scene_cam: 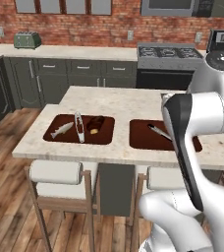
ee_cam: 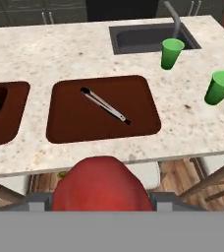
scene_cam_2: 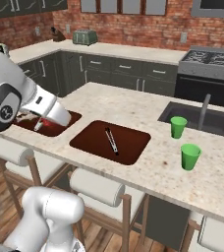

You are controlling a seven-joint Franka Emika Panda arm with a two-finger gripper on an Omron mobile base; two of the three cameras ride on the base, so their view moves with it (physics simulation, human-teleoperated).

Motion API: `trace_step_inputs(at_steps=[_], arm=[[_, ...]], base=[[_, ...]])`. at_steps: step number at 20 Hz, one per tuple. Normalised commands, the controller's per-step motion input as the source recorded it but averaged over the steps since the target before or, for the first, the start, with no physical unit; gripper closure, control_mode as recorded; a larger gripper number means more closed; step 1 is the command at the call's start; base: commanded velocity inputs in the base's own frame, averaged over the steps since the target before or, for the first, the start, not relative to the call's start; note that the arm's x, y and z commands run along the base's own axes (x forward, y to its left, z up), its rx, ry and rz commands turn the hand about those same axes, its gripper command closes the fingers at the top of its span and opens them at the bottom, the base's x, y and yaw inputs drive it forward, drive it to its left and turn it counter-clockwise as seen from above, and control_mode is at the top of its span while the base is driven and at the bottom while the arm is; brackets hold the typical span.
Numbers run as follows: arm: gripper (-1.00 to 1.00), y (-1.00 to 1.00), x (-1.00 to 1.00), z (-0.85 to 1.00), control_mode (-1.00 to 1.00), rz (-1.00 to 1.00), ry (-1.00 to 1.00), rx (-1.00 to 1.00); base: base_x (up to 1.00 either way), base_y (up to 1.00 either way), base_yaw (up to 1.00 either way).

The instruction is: Gather the lemon and bell pepper from the fridge and place them on a tray on the dining counter. Then gather the fish and steak from the fridge and place them on the other tray.

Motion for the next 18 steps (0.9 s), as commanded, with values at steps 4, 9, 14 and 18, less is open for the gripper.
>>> trace_step_inputs(at_steps=[4,9,14,18], arm=[[1.00,-0.05,0.67,-0.55,-1.00,0.02,0.01,0.00],[1.00,0.00,0.58,-0.51,-1.00,0.02,0.08,0.00],[1.00,-0.02,0.53,-0.44,-1.00,0.05,0.10,0.00],[1.00,-0.01,0.59,-0.40,-1.00,0.06,0.09,0.00]], base=[[0.00,0.00,0.00],[0.00,0.00,0.00],[0.00,0.00,0.00],[0.00,0.00,0.00]])
